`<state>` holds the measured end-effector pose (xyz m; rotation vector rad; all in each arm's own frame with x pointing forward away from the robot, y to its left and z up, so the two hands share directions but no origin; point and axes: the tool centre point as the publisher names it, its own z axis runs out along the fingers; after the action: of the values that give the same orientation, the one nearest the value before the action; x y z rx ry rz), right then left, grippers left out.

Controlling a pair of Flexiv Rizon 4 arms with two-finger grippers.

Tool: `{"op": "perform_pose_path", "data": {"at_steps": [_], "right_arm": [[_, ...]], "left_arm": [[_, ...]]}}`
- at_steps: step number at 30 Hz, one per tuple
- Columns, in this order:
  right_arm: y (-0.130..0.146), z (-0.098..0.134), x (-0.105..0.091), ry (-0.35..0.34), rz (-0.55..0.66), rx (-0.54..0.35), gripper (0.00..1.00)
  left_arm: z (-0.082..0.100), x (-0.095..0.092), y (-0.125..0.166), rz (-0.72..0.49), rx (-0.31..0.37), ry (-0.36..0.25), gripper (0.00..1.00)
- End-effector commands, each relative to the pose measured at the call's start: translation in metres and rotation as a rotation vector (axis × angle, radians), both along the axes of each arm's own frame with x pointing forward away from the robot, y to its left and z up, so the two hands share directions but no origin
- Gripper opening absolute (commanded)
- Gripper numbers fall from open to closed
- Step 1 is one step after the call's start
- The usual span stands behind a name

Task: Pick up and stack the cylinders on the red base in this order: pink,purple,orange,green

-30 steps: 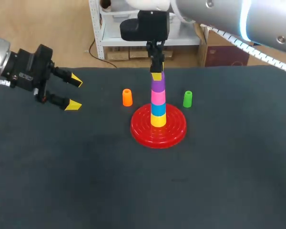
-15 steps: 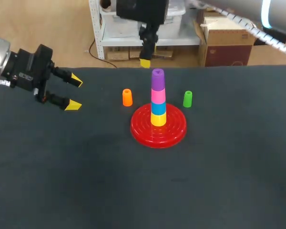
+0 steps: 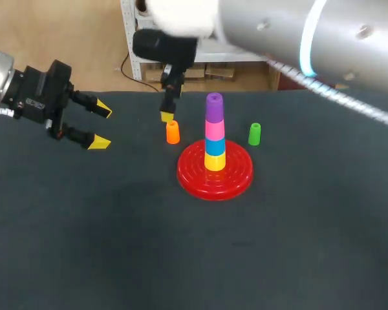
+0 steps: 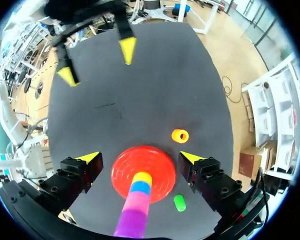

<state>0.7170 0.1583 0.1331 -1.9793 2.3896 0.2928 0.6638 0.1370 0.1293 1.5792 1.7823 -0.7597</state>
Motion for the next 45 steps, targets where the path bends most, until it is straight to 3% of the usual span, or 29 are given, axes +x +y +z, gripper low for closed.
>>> {"op": "perform_pose_path", "data": {"at_steps": [1, 9, 22, 35, 41, 43, 45], "right_arm": [[0.015, -0.028, 0.027, 0.074, -0.004, -0.082, 1.00], [0.005, -0.053, 0.035, 0.057, -0.077, -0.149, 1.00], [0.005, -0.084, 0.051, 0.057, -0.119, -0.148, 1.00], [0.011, -0.096, 0.079, 0.061, -0.094, -0.190, 1.00], [0.015, -0.102, 0.081, 0.077, -0.080, -0.204, 1.00], [0.016, -0.103, 0.081, 0.079, -0.078, -0.210, 0.86], [0.015, -0.105, 0.081, 0.080, -0.077, -0.214, 0.61]], "left_arm": [[-0.001, -0.001, 0.000, 0.002, -0.002, -0.004, 1.00], [-0.001, -0.001, 0.000, 0.002, -0.002, -0.004, 1.00], [-0.001, -0.001, 0.000, 0.002, -0.002, -0.004, 1.00], [-0.001, -0.001, 0.000, 0.002, -0.002, -0.004, 1.00], [-0.001, -0.001, 0.000, 0.002, -0.002, -0.004, 1.00], [-0.001, -0.001, 0.000, 0.002, -0.002, -0.004, 1.00], [-0.001, -0.001, 0.000, 0.002, -0.002, -0.004, 1.00]]}}
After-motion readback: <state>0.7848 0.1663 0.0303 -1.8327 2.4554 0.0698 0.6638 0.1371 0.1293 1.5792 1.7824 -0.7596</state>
